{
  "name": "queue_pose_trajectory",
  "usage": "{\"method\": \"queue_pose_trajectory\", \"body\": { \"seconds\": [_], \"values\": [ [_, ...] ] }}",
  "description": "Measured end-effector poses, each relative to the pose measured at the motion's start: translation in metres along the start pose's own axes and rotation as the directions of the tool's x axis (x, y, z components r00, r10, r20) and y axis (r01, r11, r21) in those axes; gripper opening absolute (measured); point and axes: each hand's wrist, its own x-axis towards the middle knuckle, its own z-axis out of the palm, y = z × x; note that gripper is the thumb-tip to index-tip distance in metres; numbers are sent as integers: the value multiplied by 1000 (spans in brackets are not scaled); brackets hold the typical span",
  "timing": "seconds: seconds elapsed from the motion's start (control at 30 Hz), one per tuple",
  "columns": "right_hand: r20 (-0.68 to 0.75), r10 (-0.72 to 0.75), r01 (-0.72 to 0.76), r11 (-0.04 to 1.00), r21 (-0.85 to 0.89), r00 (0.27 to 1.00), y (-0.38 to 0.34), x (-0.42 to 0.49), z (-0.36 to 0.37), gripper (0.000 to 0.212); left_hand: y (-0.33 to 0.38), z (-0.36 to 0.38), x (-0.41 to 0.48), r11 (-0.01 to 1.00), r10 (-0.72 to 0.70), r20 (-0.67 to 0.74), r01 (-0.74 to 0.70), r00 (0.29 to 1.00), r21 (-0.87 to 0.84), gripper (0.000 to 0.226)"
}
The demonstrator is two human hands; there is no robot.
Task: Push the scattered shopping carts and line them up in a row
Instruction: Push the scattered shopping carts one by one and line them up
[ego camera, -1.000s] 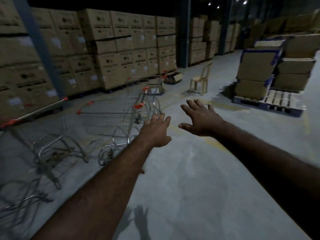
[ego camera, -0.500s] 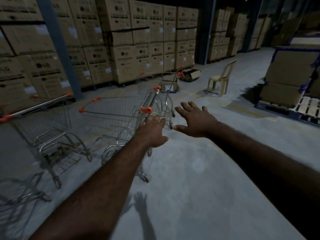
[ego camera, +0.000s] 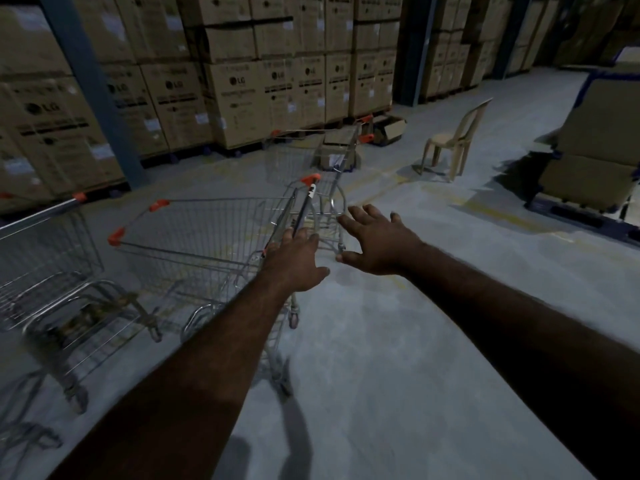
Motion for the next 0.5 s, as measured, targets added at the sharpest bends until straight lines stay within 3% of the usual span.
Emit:
{"method": "queue_pose_trajectory", "body": {
  "seconds": [0.23, 0.5],
  "values": [
    [31, -125, 126, 992, -8, 992, 58, 135, 42, 88, -18, 37, 116, 989, -143, 47, 144, 989, -15, 88],
    [111, -347, 353, 935, -38, 931, 108, 270, 59, 88, -32, 76, 213, 920, -360, 121, 374, 925, -120, 86]
  ]
}}
